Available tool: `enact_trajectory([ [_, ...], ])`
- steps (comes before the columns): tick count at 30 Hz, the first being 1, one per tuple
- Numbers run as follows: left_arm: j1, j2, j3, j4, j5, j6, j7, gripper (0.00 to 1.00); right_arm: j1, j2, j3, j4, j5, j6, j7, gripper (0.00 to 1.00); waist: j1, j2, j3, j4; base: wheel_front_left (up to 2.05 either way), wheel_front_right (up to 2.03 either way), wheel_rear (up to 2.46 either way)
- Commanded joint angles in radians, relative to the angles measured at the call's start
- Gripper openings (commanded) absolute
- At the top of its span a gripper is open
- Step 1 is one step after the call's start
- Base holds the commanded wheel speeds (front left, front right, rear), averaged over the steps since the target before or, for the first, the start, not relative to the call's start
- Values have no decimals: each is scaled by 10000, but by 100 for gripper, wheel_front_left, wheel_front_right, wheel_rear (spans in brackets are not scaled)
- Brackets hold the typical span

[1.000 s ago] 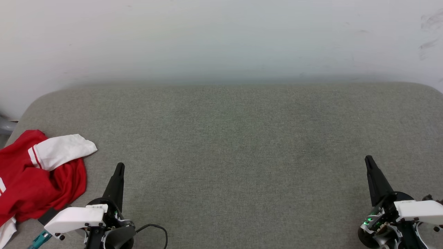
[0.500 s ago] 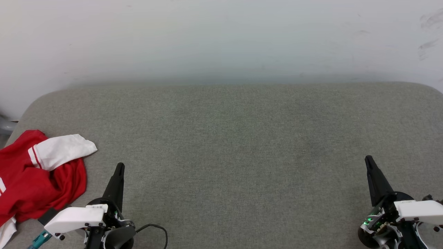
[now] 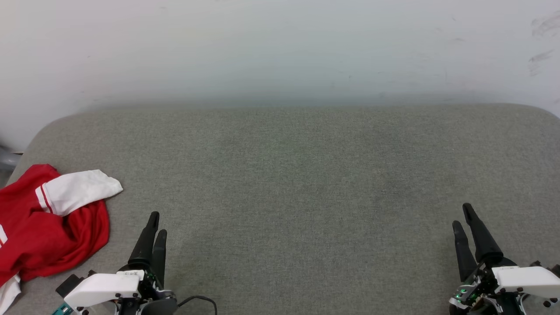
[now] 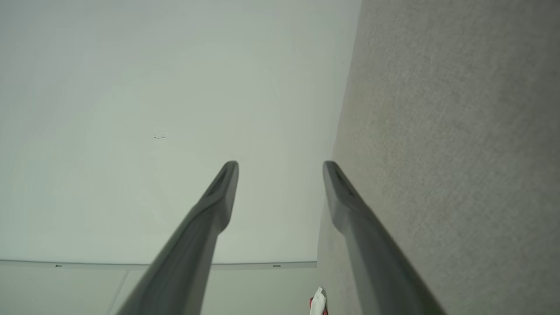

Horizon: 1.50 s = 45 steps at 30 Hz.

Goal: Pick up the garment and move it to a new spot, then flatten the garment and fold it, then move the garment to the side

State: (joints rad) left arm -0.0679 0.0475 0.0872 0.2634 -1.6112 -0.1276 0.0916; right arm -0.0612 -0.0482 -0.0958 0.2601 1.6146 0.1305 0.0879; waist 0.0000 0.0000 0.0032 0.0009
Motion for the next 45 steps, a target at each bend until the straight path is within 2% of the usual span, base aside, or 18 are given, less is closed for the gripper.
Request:
enact_trajectory([
  [1, -179, 14, -126, -291, 88, -5, -122, 100, -126, -20, 88, -316, -103, 2, -112, 100, 0, 0, -1, 5, 0, 0, 0],
  [9, -158, 17, -423, -782, 526, -8, -527, 100, 11, -22, 297, -833, -386, 2, -495, 100, 0, 0, -14, 29, 0, 0, 0],
  [18, -84, 19, -504, -1388, 2108, -12, -874, 100, 64, -75, 437, -1126, -2147, 2, -843, 100, 0, 0, -41, 62, 0, 0, 0],
  [37, 42, 264, -1045, -2144, 6799, -20, -1595, 100, 218, -83, 630, -1785, -8218, 2, -1424, 100, 0, 0, -84, 117, 0, 0, 0],
  [38, 52, 332, -1085, -2243, 7394, -21, -1695, 100, 261, -67, 602, -1893, -8906, 2, -1427, 100, 0, 0, -84, 126, 0, 0, 0],
  [45, 78, 460, -1159, -2467, 8777, -24, -1917, 100, 325, -42, 482, -2206, -10390, 2, -1388, 100, 0, 0, -77, 146, 0, 0, 0],
])
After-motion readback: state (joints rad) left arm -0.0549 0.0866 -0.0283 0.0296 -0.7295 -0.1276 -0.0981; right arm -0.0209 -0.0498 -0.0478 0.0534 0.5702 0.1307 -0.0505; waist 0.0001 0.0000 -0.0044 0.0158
